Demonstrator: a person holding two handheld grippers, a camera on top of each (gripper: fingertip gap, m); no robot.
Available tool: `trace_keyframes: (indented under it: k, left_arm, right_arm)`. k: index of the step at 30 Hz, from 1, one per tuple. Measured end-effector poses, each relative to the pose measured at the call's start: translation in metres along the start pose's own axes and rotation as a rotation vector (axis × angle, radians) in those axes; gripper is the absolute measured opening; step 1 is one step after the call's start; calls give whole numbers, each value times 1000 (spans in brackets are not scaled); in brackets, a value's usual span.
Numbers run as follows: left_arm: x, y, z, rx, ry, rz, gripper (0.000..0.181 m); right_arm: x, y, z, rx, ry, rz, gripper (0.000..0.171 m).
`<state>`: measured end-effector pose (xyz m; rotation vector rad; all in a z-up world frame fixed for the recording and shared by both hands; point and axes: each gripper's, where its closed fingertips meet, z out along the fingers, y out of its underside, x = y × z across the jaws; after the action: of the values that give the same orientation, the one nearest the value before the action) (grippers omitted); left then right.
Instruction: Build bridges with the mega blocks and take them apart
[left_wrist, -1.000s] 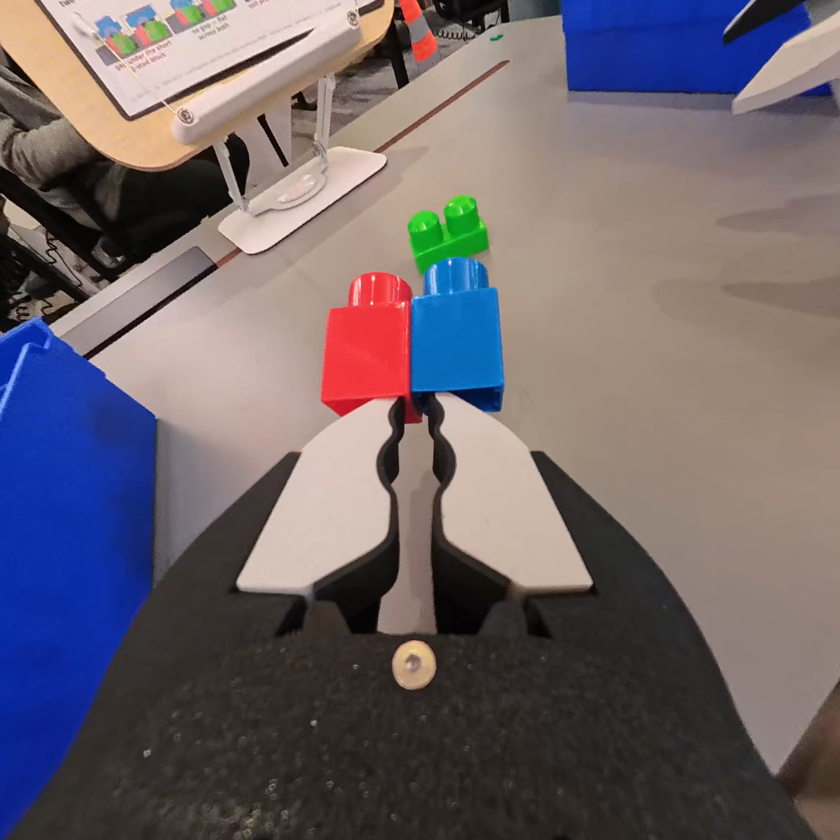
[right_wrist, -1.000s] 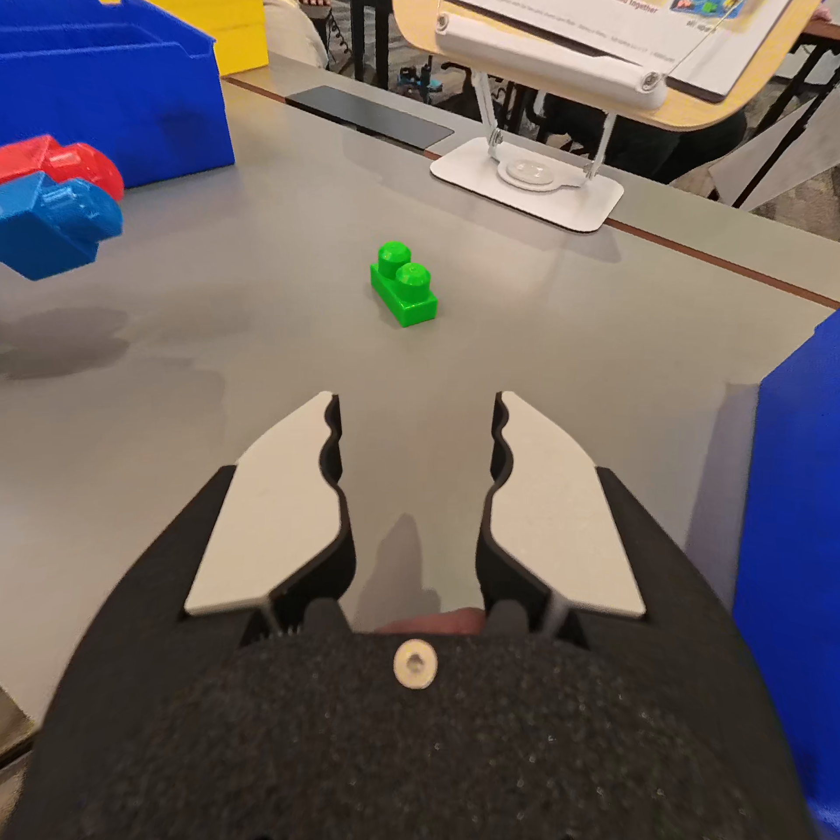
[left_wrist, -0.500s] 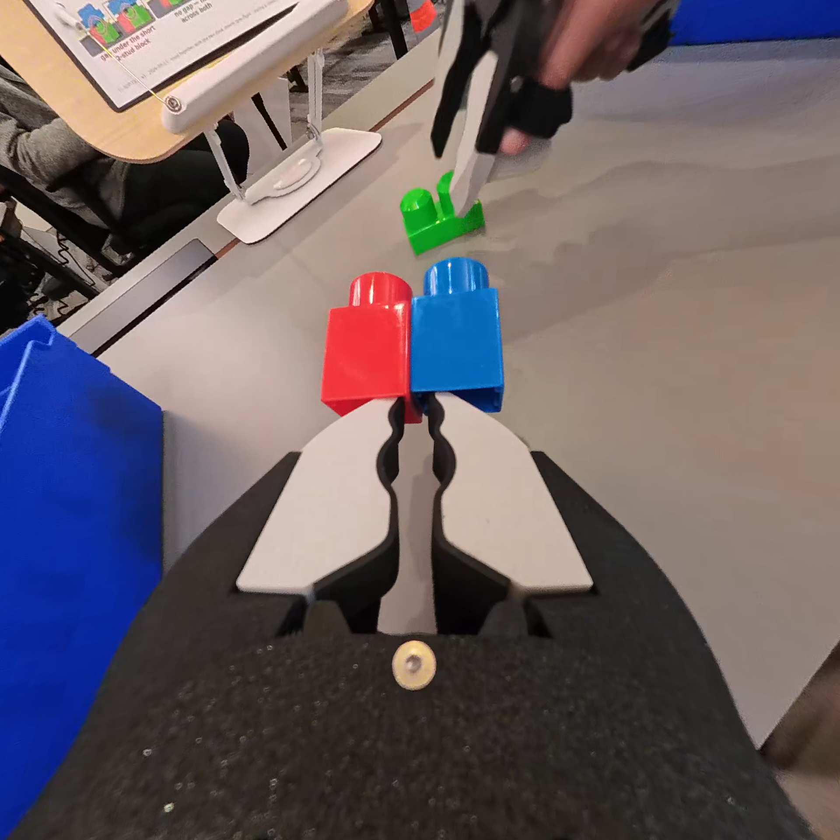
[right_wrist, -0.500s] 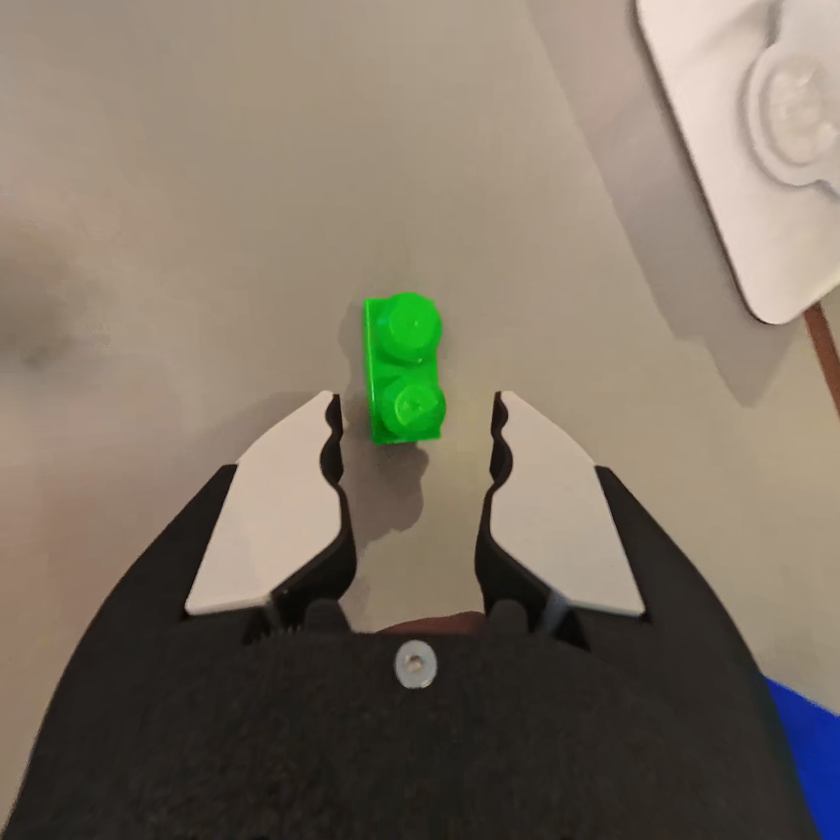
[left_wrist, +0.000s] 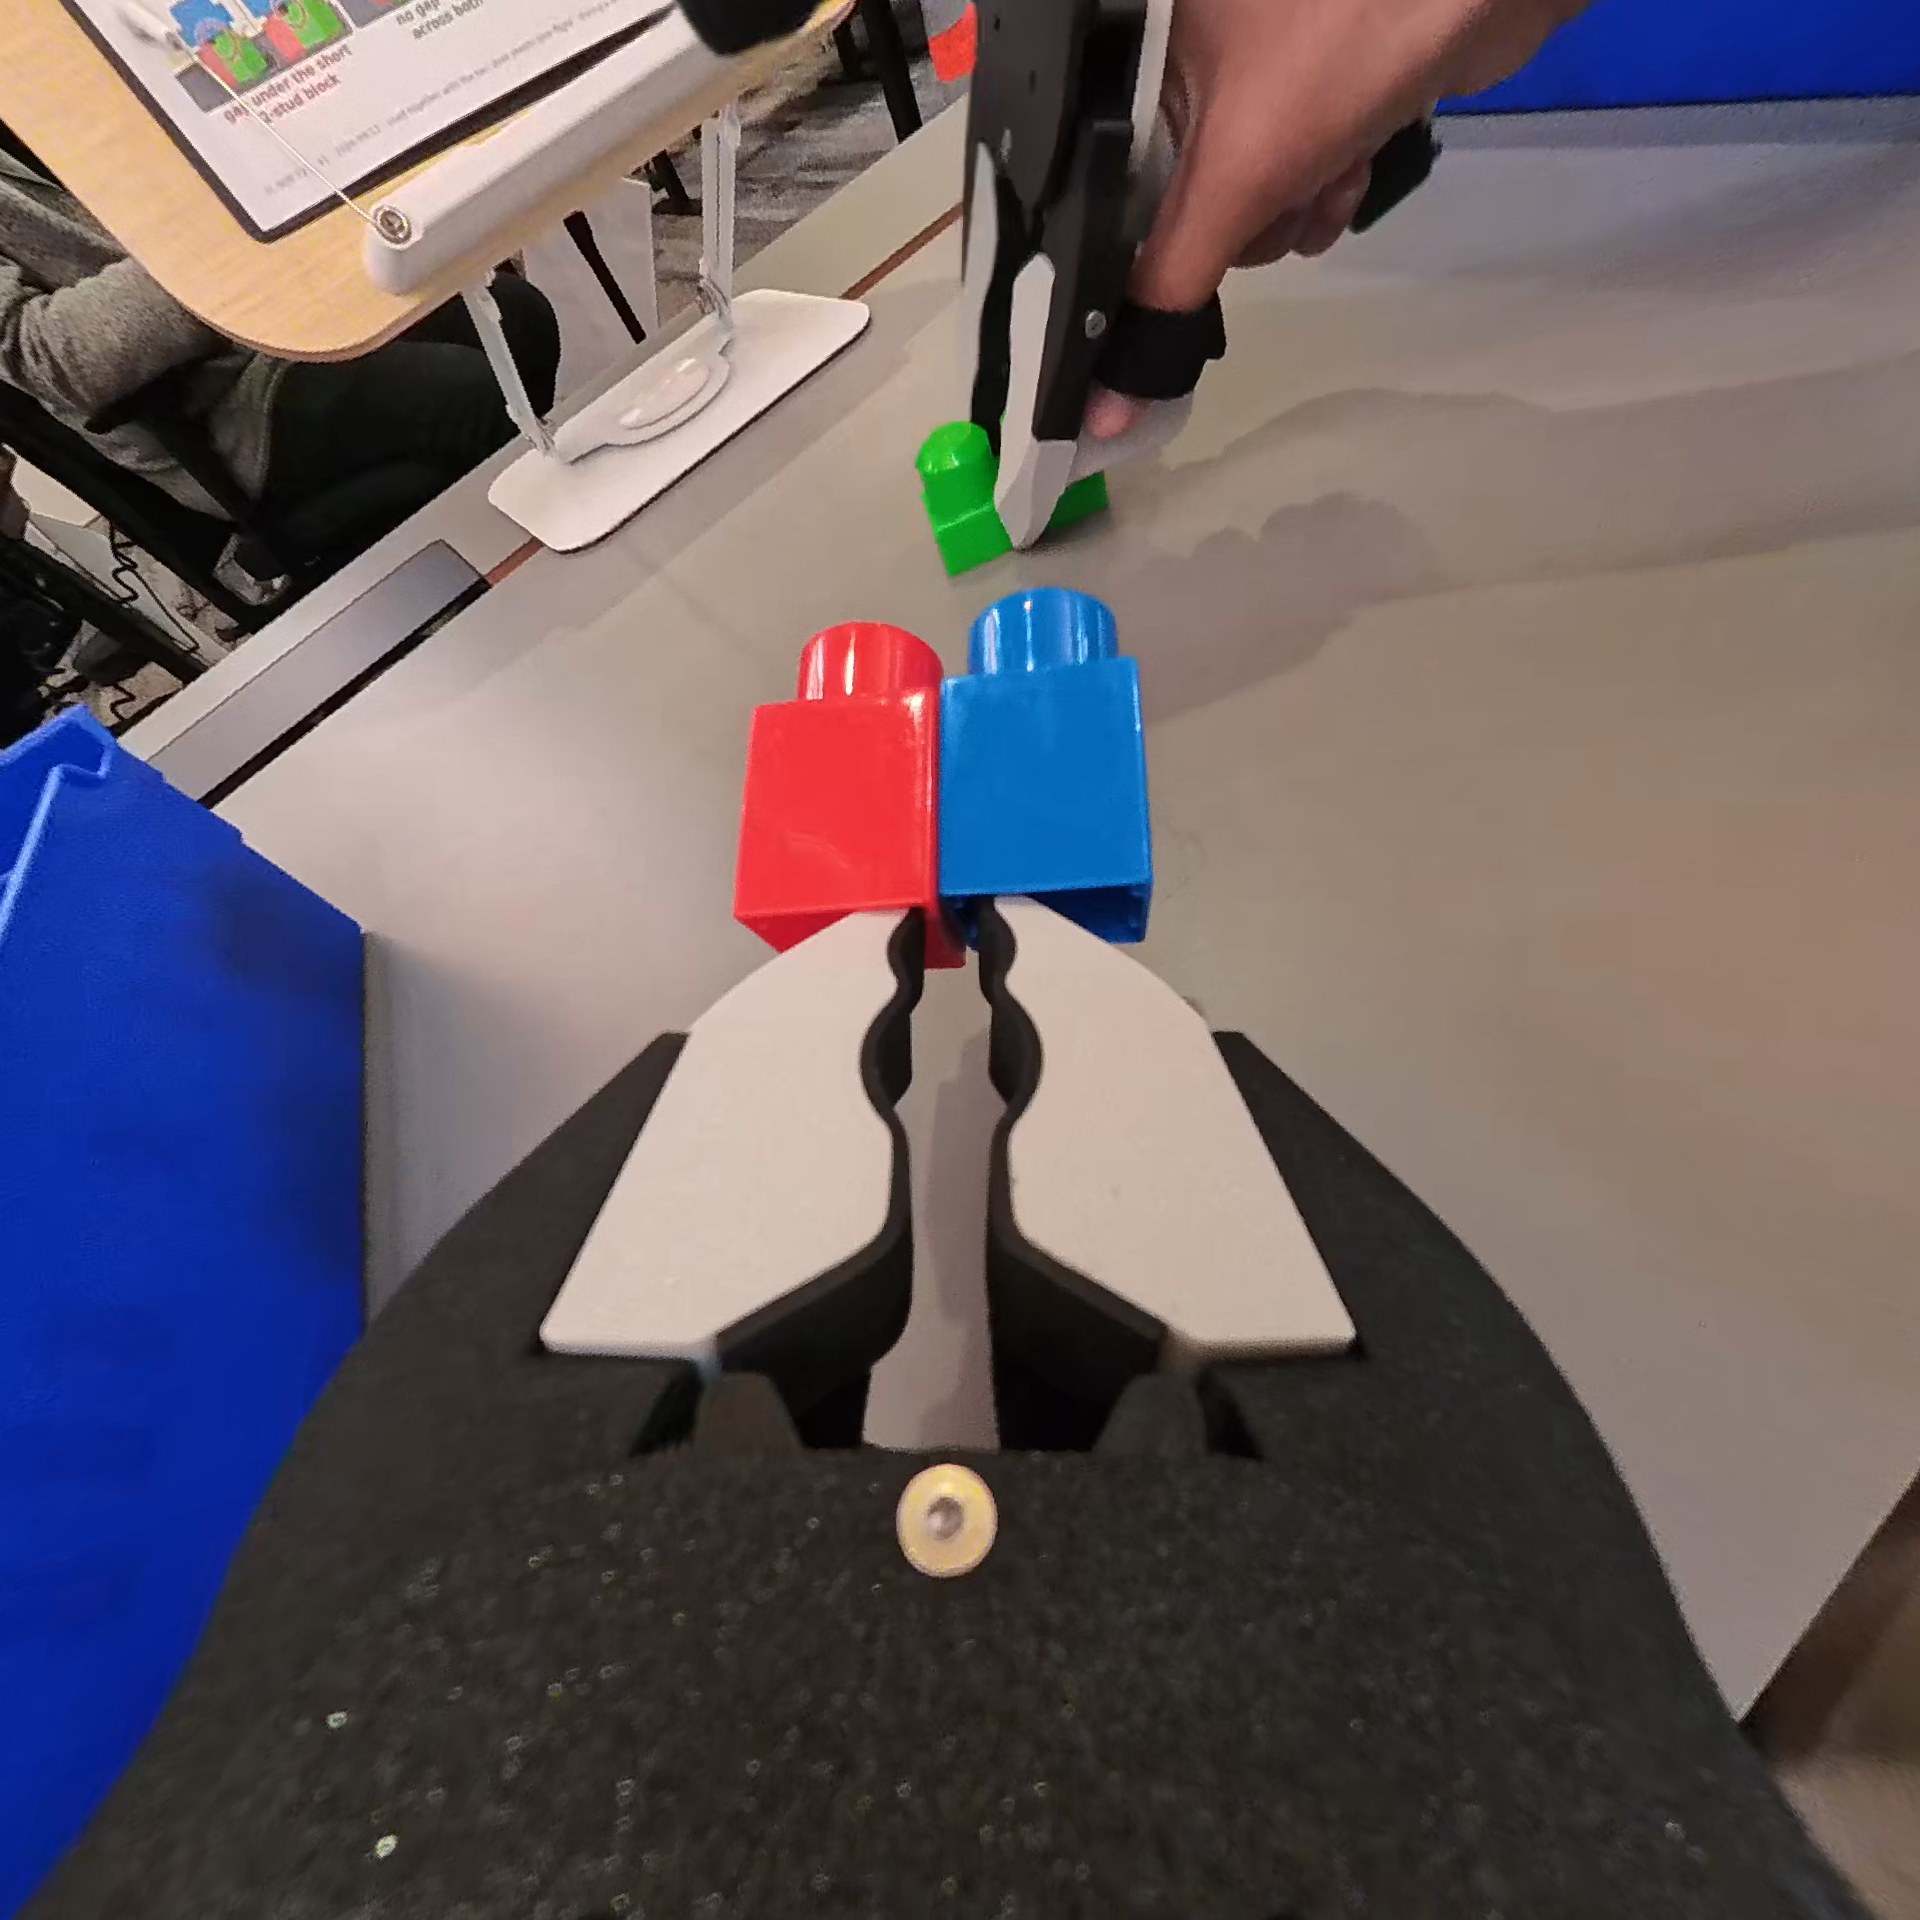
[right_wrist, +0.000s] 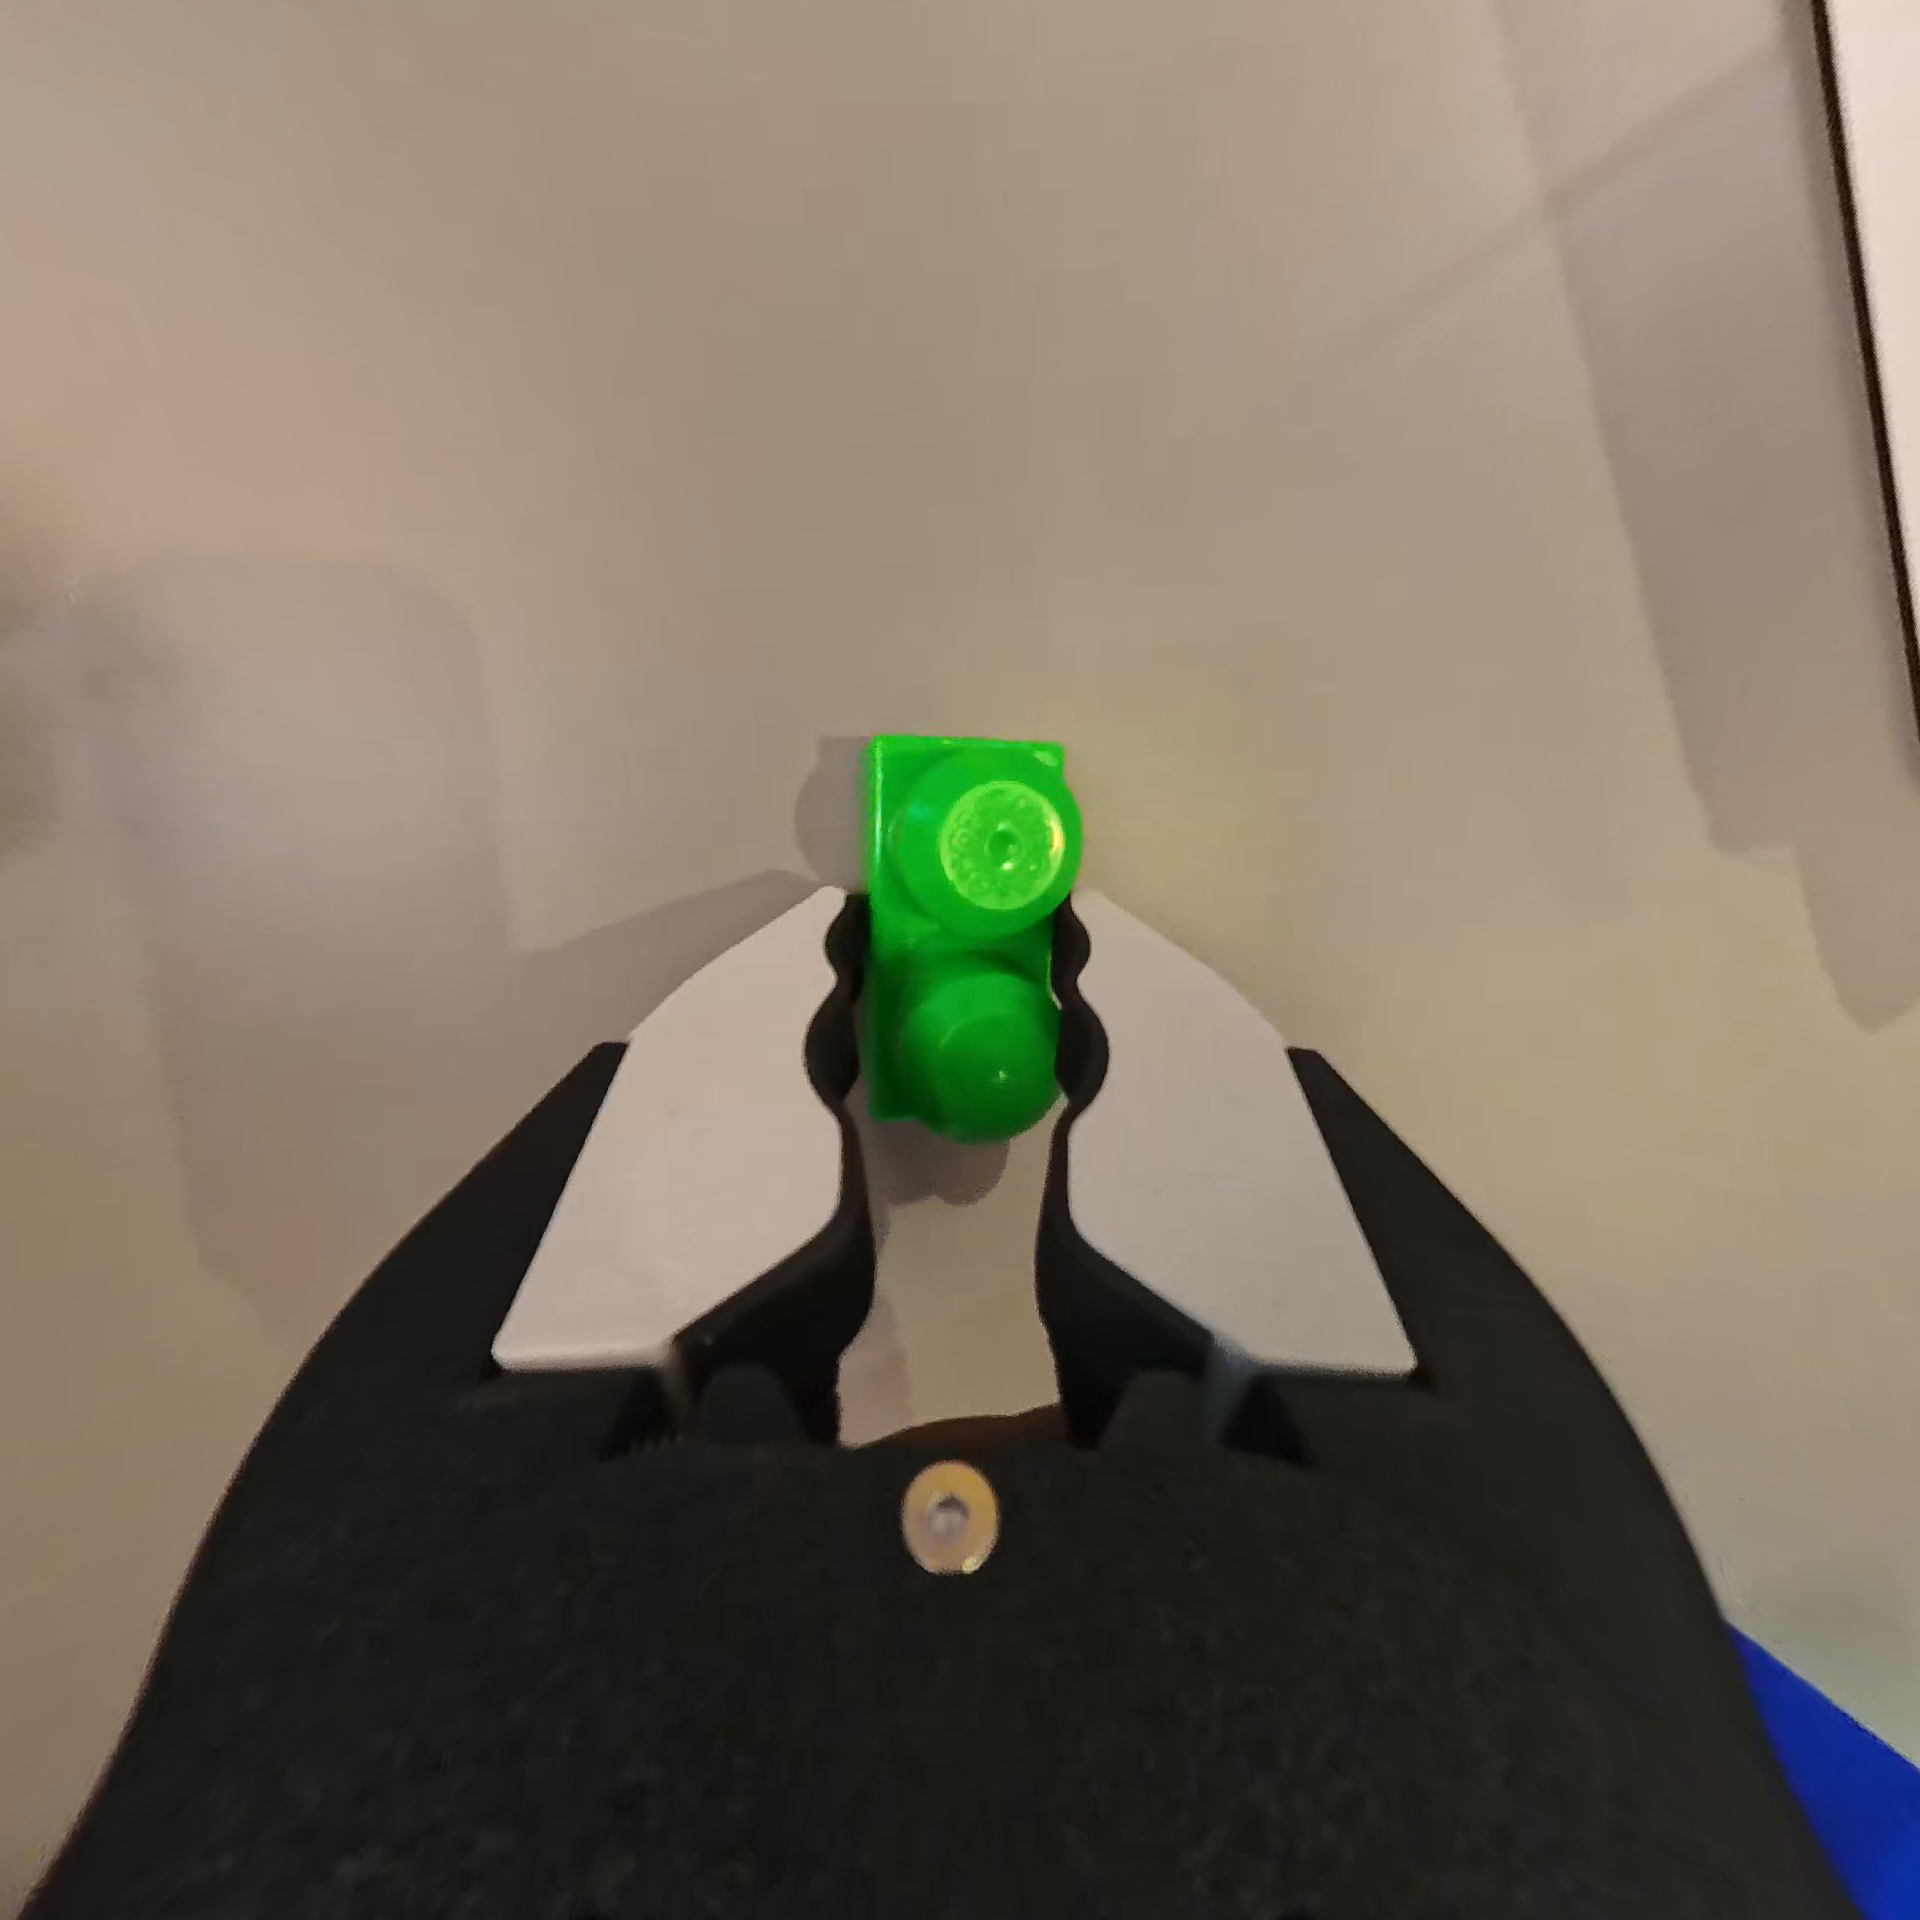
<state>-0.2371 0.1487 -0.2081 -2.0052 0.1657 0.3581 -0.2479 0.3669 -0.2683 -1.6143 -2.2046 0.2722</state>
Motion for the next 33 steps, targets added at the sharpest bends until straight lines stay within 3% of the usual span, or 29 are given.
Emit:
trace_keyframes:
  k: [3,6,12,16,21,28,33]
  left_arm:
    - [-2,-2,-1,3,-7,6,9]
    - [-4,-5,-2,18,-21,13,9]
    - [2,-7,1,23,-15,38,9]
    - [4,-7,2,30,-10,51,9]
    - [5,-6,2,30,8,47,9]
    - [10,-8,1,28,35,120,9]
    - [20,-22,-3,85,74,287,9]
  right_arm:
    - [2,-4,-27,125,12,41,34]
    - [-2,-4,-79,308,47,99,34]
    - [-47,45,-150,603,35,285,34]
    - [-81,77,-155,702,-9,442,34]
    - [-110,89,-152,805,-162,630,34]
    - [-114,79,-149,840,-331,697,34]
    - [-123,46,-147,846,-586,706,34]
